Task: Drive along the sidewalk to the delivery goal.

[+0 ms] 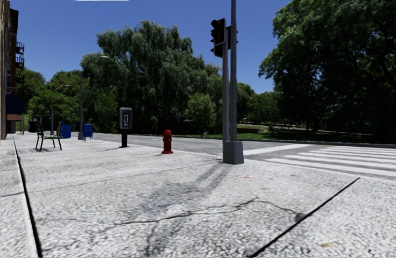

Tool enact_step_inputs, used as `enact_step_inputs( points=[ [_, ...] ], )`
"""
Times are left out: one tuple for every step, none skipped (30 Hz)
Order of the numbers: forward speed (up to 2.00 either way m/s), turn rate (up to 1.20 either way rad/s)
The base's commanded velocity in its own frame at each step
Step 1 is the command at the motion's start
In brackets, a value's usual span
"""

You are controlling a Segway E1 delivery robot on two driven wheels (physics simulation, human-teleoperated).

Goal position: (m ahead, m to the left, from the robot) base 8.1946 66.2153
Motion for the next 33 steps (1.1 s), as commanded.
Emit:
enact_step_inputs(
  points=[
    [2.00,0.40],
    [2.00,0.40],
    [2.00,0.38],
    [2.00,0.32],
    [2.00,0.30],
    [2.00,0.29],
    [2.00,0.29],
    [2.00,0.29],
    [2.00,0.29],
    [2.00,0.29],
    [2.00,0.29],
    [2.00,0.29],
    [2.00,0.29],
    [2.00,0.29],
    [2.00,0.29],
    [2.00,0.29],
    [2.00,0.29],
    [2.00,0.29],
    [2.00,0.29],
    [2.00,0.29],
    [2.00,0.29],
    [2.00,0.29],
    [2.00,0.29],
    [2.00,0.29],
    [2.00,0.29],
    [2.00,0.29],
    [2.00,0.29],
    [2.00,0.29],
    [2.00,0.29],
    [2.00,0.29],
    [2.00,0.29],
    [2.00,0.29],
    [2.00,0.29]
  ],
)
